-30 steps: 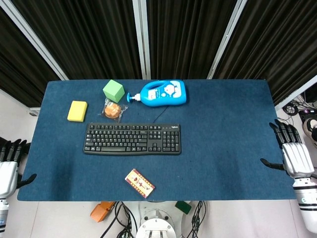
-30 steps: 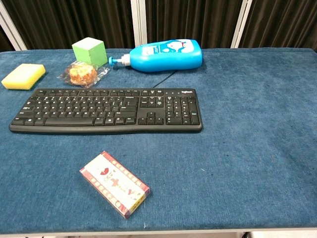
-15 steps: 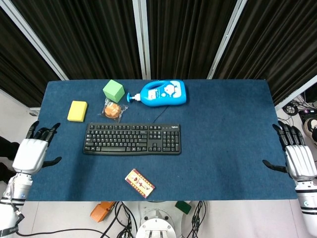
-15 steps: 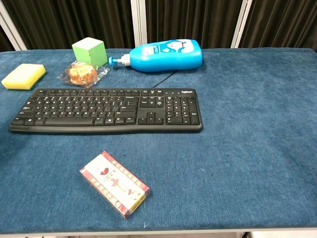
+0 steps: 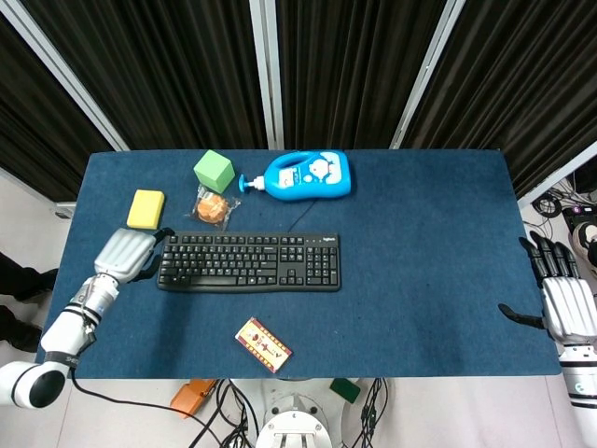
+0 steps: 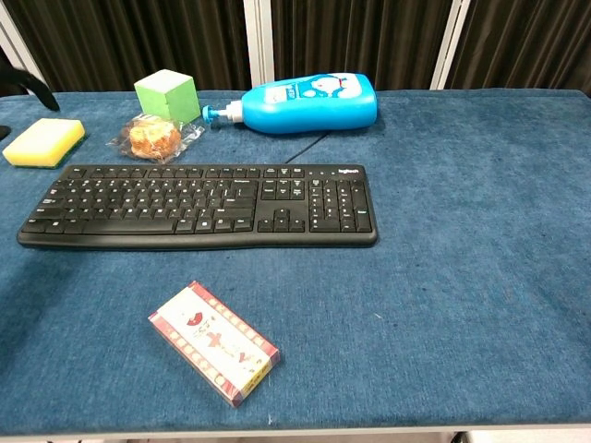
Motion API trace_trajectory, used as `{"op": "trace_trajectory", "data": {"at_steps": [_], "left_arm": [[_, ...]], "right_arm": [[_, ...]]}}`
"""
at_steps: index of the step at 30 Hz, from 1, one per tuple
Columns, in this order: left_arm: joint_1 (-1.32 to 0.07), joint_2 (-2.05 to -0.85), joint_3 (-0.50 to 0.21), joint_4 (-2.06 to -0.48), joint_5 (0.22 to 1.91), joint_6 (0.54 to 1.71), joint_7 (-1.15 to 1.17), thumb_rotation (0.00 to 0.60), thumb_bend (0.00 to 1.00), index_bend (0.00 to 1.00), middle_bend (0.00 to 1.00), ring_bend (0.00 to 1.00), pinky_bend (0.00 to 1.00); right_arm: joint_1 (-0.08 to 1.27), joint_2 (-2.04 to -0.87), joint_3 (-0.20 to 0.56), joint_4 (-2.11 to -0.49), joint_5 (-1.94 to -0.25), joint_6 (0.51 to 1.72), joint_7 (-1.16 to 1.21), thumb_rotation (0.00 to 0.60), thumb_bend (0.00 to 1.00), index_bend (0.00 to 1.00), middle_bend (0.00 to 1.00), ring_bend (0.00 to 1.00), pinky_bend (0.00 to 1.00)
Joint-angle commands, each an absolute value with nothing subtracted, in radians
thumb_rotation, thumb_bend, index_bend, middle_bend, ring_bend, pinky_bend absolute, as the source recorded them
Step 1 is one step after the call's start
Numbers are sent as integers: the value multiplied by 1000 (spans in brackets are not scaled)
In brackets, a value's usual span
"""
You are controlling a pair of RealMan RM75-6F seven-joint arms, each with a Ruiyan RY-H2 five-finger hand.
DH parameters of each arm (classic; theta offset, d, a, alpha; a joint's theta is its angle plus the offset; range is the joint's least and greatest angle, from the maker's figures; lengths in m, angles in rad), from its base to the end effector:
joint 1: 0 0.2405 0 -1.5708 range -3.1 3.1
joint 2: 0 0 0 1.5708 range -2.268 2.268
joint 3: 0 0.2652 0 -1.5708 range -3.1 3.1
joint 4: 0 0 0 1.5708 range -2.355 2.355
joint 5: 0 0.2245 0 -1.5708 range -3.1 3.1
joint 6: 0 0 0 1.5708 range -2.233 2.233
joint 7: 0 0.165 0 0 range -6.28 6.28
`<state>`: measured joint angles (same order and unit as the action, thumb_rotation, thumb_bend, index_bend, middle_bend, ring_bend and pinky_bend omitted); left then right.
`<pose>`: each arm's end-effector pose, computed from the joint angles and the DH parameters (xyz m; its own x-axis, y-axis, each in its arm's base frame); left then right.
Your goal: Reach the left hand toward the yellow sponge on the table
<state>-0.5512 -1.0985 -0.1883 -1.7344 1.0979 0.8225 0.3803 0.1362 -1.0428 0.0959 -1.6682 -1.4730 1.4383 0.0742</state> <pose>-0.2341 0.3430 0.0803 0.5690 0.3446 0.7466 0.8222 -0.2518 -0.5104 -0.3096 -0.2298 0.1714 0.3385 0.0162 0.9408 -0.9401 -0.0376 0.3389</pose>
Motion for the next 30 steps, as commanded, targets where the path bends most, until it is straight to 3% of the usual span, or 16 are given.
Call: {"op": "trace_trajectory", "data": {"at_steps": [1, 8, 30], "left_arm": [[-638, -1124, -153, -1712, 931, 737, 462, 600, 641, 243, 932, 938, 911], [-676, -1150, -95, -1686, 799, 748, 497, 600, 667, 235, 945, 953, 917], [-735, -1223, -15, -1575, 687, 748, 456, 600, 664, 172, 945, 952, 917]], "right_arm": [[137, -1043, 97, -1666, -1470, 1435, 76, 600, 147, 0, 0, 0, 0], [144, -1047, 99, -1660, -1465, 1423, 76, 600, 148, 0, 0, 0, 0], [142, -1049, 98, -1660, -1459, 1418, 71, 600, 147, 0, 0, 0, 0]]}}
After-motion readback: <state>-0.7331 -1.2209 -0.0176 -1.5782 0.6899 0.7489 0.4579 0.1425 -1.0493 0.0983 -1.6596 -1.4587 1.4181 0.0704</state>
